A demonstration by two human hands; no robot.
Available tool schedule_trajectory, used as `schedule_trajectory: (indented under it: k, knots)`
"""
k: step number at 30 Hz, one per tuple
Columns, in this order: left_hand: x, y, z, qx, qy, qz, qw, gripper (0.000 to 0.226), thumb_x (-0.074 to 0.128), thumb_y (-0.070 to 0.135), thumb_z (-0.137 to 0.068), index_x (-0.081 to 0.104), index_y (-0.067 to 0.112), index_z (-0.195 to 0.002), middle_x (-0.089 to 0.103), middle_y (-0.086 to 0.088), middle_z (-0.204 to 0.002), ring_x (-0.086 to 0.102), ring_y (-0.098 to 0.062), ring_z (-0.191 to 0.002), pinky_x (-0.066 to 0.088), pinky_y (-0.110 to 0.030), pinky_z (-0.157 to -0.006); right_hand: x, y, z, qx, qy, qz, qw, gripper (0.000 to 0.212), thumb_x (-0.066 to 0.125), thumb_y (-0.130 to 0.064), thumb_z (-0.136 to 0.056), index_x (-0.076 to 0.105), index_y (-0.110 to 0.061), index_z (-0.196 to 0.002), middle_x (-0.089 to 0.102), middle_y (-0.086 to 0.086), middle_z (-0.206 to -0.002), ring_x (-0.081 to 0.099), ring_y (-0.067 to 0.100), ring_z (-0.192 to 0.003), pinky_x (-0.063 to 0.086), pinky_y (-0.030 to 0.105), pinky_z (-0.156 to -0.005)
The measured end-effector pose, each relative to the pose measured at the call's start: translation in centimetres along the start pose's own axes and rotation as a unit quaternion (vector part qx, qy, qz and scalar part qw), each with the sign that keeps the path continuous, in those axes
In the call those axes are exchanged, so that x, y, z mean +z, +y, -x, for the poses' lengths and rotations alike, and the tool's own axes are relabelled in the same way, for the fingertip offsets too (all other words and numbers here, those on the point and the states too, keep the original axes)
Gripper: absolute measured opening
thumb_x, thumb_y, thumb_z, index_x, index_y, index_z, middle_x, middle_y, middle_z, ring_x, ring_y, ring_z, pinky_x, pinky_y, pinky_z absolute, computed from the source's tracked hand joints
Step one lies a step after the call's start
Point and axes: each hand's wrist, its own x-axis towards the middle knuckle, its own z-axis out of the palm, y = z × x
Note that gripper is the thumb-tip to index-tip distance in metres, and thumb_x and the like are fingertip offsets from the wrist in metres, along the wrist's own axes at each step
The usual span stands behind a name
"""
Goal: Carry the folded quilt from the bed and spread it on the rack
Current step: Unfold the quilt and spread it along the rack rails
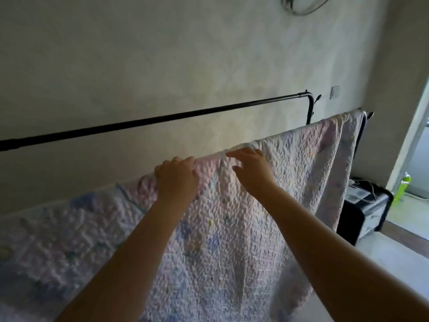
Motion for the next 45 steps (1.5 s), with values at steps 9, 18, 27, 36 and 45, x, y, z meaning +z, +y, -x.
schedule_trajectory:
  k: [9, 18, 27, 36, 45]
  knots:
    - [5.1, 13.0, -5.7, -0.035, -0.030, -0.036, 0.998, 0.028, 0.051, 0.018, -0.087, 0.058, 0.013, -0.113, 0.066, -0.009, -0.110, 0.061, -0.031, -0.100, 0.044, -0.038, -0.088, -1.2, 9.9, -6.7, -0.070, -0.035, 0.024, 0.997, 0.051, 0.054, -0.020, -0.093, 0.041, -0.032, -0.141, 0.044, -0.004, -0.146, 0.036, 0.021, -0.136, 0.022, 0.041, -0.114]
    - [8.5, 13.3, -8.3, -0.141, -0.013, -0.121, 0.982, 0.036, 0.030, 0.020, -0.098, 0.062, 0.008, -0.109, 0.068, -0.016, -0.104, 0.061, -0.035, -0.098, 0.039, -0.039, -0.086, -0.4, 18.6, -12.6, -0.111, -0.013, 0.087, 0.990, 0.028, 0.038, -0.029, -0.097, 0.065, -0.025, -0.099, 0.067, 0.003, -0.103, 0.055, 0.027, -0.103, 0.030, 0.039, -0.103]
    - [13.0, 24.6, -13.6, -0.060, 0.036, -0.033, 0.997, 0.023, 0.048, 0.024, -0.093, 0.064, 0.016, -0.109, 0.068, -0.008, -0.104, 0.059, -0.029, -0.096, 0.040, -0.038, -0.083, -1.5, 24.6, -17.9, -0.001, 0.049, 0.049, 0.998, 0.031, 0.039, -0.036, -0.097, 0.069, -0.027, -0.102, 0.064, 0.001, -0.119, 0.045, 0.024, -0.123, 0.029, 0.041, -0.109]
    - [17.7, 33.7, -17.1, -0.028, 0.075, -0.042, 0.996, 0.023, 0.044, 0.024, -0.095, 0.066, 0.018, -0.094, 0.067, -0.008, -0.083, 0.058, -0.030, -0.080, 0.038, -0.038, -0.074, -4.2, 37.6, -19.5, -0.139, 0.052, 0.022, 0.989, 0.036, 0.032, -0.036, -0.098, 0.064, -0.022, -0.096, 0.065, -0.003, -0.097, 0.054, 0.021, -0.098, 0.034, 0.035, -0.094]
    - [19.7, 42.0, -20.6, -0.123, 0.019, -0.058, 0.990, 0.025, 0.046, 0.022, -0.093, 0.059, 0.015, -0.114, 0.064, -0.012, -0.108, 0.054, -0.032, -0.101, 0.036, -0.042, -0.090, -7.8, 46.7, -23.3, -0.069, 0.004, -0.032, 0.997, 0.034, 0.037, -0.028, -0.099, 0.061, -0.028, -0.122, 0.057, -0.004, -0.134, 0.035, 0.021, -0.135, 0.015, 0.042, -0.116]
